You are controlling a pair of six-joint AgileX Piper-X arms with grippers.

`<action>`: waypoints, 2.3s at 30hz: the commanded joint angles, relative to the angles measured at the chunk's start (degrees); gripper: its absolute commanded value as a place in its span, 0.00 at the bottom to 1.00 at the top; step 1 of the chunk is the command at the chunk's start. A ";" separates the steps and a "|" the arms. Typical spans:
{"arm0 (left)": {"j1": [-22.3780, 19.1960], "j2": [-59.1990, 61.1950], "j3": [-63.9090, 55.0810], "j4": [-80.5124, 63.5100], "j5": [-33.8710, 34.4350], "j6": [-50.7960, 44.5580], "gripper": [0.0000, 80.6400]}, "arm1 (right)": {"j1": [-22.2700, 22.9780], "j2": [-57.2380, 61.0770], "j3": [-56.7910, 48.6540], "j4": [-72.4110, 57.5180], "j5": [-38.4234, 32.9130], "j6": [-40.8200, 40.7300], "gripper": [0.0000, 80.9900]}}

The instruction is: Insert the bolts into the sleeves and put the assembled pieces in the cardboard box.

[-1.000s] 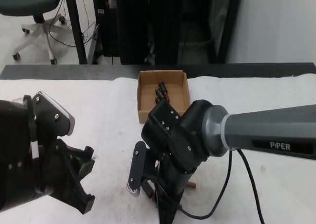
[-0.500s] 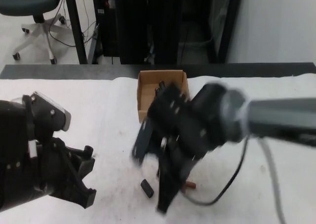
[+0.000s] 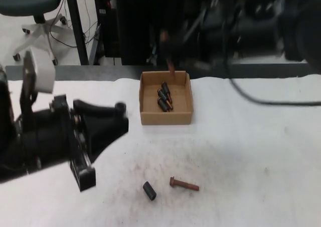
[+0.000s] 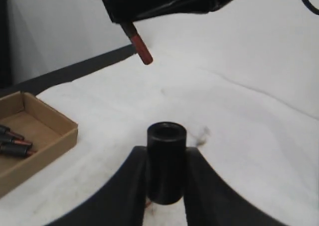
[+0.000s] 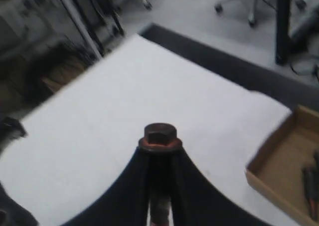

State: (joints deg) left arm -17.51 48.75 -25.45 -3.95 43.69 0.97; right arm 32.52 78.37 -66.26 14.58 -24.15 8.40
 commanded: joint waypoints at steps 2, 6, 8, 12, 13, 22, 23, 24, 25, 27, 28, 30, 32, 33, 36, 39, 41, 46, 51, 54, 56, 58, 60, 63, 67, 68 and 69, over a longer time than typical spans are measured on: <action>-0.11 -0.58 -0.75 -8.71 2.10 -9.37 0.00 | -0.56 -0.93 1.31 -14.58 -8.85 8.38 0.01; -0.22 -0.58 -0.75 -12.67 2.09 -15.27 0.00 | 0.10 -0.82 5.58 -33.45 -12.74 19.84 0.01; -0.22 -0.58 -0.75 -13.87 2.09 -16.42 0.00 | 0.73 -0.82 7.48 -40.44 -12.74 21.20 0.01; -0.90 -0.21 -0.75 -14.28 2.28 -16.50 0.00 | 3.26 -0.82 9.90 -46.58 -13.12 18.88 0.01; -1.26 0.21 -0.75 -14.28 2.28 -16.50 0.00 | 4.12 -0.82 10.08 -46.58 -13.42 17.06 0.01; -2.58 3.57 -0.75 -18.94 2.28 -16.50 0.00 | 7.57 -0.82 10.06 -44.53 -13.88 11.91 0.01; -2.58 3.57 -0.75 -20.05 2.28 -16.50 0.00 | 7.57 -0.82 10.06 -44.07 -13.88 11.91 0.01; -2.58 3.57 -0.75 -20.81 2.28 -16.50 0.00 | 7.57 -0.82 10.06 -43.87 -13.88 11.91 0.01; -2.58 3.57 -0.75 -21.46 2.08 -16.50 0.00 | 7.57 -0.82 10.06 -43.87 -13.88 11.91 0.01; -2.58 3.57 -0.75 -22.04 1.52 -16.50 0.00 | 7.57 -0.82 10.06 -43.87 -13.88 10.83 0.01; -2.58 3.57 -0.75 -22.04 1.34 -16.50 0.00 | 7.57 -0.82 10.06 -43.87 -13.88 10.39 0.01; -2.58 3.57 -0.75 -22.03 1.34 -16.50 0.00 | 7.57 -0.82 10.06 -43.77 -13.88 9.62 0.01; -2.58 3.57 -0.75 -22.03 1.34 -16.50 0.00 | 7.46 -0.82 10.06 -43.46 -13.88 9.52 0.01; -2.58 3.57 -0.75 -22.03 1.34 -16.50 0.00 | 7.46 -0.82 10.06 -43.33 -13.88 9.52 0.01; -2.58 3.57 -0.75 -22.03 1.35 -16.37 0.00 | 7.34 -0.82 10.06 -43.10 -13.88 9.52 0.01; -2.58 3.57 -0.75 -22.03 1.35 -14.70 0.00 | 7.32 -0.82 10.06 -43.10 -13.88 9.52 0.01; -2.58 3.57 -0.75 -22.03 1.35 -14.01 0.00 | 7.34 -0.82 10.06 -43.10 -13.88 8.80 0.01; -2.58 3.57 -0.75 -22.03 1.35 -14.01 0.00 | 7.34 -0.82 10.06 -42.52 -13.88 7.40 0.01; -2.58 3.57 -0.75 -22.57 1.35 -14.01 0.00 | 7.34 -0.82 10.06 -39.95 -13.88 5.45 0.01; -2.58 3.57 -0.75 -22.70 1.35 -13.87 0.00 | 7.34 -0.82 10.06 -39.24 -13.88 4.46 0.01; -2.58 3.57 -0.75 -22.70 1.35 -13.87 0.00 | 7.34 -0.82 10.06 -39.24 -13.88 4.46 0.01; -2.58 3.57 -0.75 -22.70 1.35 -13.87 0.00 | 7.34 -0.82 10.06 -39.24 -13.88 4.46 0.01; -2.58 3.57 -0.75 -22.70 1.35 -13.87 0.00 | 7.34 -0.82 10.06 -39.24 -13.88 4.46 0.01; -2.46 3.57 -0.75 -22.70 1.35 -12.46 0.00 | 7.34 -0.82 10.06 -39.24 -13.88 4.46 0.01; -2.46 3.57 -0.75 -22.70 -0.77 -12.40 0.00 | 7.34 -0.82 10.06 -39.24 -13.88 4.46 0.01; -2.46 3.57 -0.75 -22.70 -1.07 -12.40 0.00 | 7.34 -0.82 10.06 -39.24 -13.88 4.46 0.01; -2.46 3.57 -0.75 -22.70 -1.22 -12.40 0.00 | 7.34 -0.82 10.06 -39.24 -13.88 4.46 0.01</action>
State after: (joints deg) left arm -19.78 52.51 -25.45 -25.42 43.61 -11.65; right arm 40.02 78.07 -56.07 -24.39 -37.68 13.30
